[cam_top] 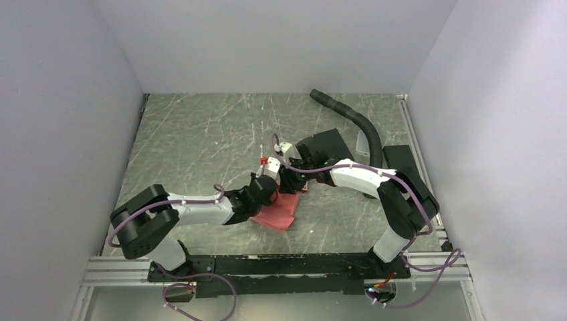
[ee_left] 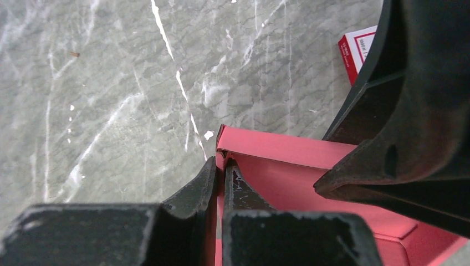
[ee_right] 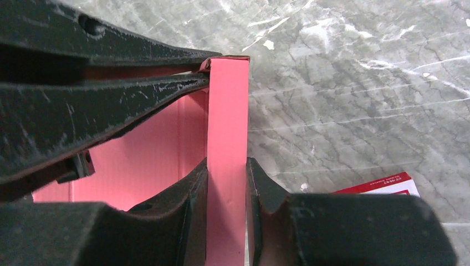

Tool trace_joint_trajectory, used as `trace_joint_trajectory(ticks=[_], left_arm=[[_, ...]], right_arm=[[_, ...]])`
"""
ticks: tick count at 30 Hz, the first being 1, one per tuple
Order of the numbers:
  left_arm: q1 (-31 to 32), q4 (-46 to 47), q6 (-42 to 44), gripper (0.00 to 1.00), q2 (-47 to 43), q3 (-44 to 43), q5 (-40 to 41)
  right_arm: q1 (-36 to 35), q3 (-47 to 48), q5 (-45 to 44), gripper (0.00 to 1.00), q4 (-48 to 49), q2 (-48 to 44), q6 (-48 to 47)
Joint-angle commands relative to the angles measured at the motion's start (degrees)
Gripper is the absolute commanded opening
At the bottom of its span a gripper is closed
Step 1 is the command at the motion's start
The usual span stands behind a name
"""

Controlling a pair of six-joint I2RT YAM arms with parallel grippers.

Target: Fold the paper box

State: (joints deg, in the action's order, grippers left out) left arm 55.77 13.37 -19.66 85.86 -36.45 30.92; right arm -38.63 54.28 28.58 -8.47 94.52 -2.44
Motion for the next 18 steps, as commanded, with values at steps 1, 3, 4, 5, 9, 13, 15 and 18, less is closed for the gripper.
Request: trace_joint_trajectory(ticks=[1, 3, 4, 5, 9, 13, 15, 18], left_arm=[[2.94, -4.65, 0.09, 0.00, 4.46, -3.51, 10.98], [3.57, -5.38, -0.22, 0.00, 6.24, -3.90, 13.45], [3.64, -5.51, -0.28, 0.00, 7.08, -4.04, 14.06], [3.72, -5.70, -0.48, 0.00, 7.79, -4.19, 14.57], [3.82, -6.27, -0.99, 0.00, 9.96, -4.85, 14.68], [3.82, -8.26, -2.49, 0.00, 9.76, -4.72, 15.13], [3.77, -7.47, -1.82, 0.00, 9.07, -3.74, 13.36], [3.66, -6.95, -2.11, 0.00, 8.54, -2.29, 12.16]], right_arm=[[-0.57, 1.63, 5.36, 0.27, 3.13, -0.52, 2.35], [-0.55, 1.62, 5.63, 0.27, 3.23, -0.53, 3.10], [-0.48, 1.54, 5.72, 0.27, 3.31, -0.51, 3.75], [-0.48, 1.53, 5.70, 0.27, 3.35, -0.50, 3.84], [-0.40, 1.44, 5.73, 0.27, 3.37, -0.41, 3.93], [-0.22, 1.44, 4.75, 0.27, 3.30, -0.33, 3.84], [-0.09, 1.44, 4.45, 0.27, 3.22, -0.22, 3.76], [0.04, 1.44, 4.29, 0.27, 3.24, -0.13, 3.76]])
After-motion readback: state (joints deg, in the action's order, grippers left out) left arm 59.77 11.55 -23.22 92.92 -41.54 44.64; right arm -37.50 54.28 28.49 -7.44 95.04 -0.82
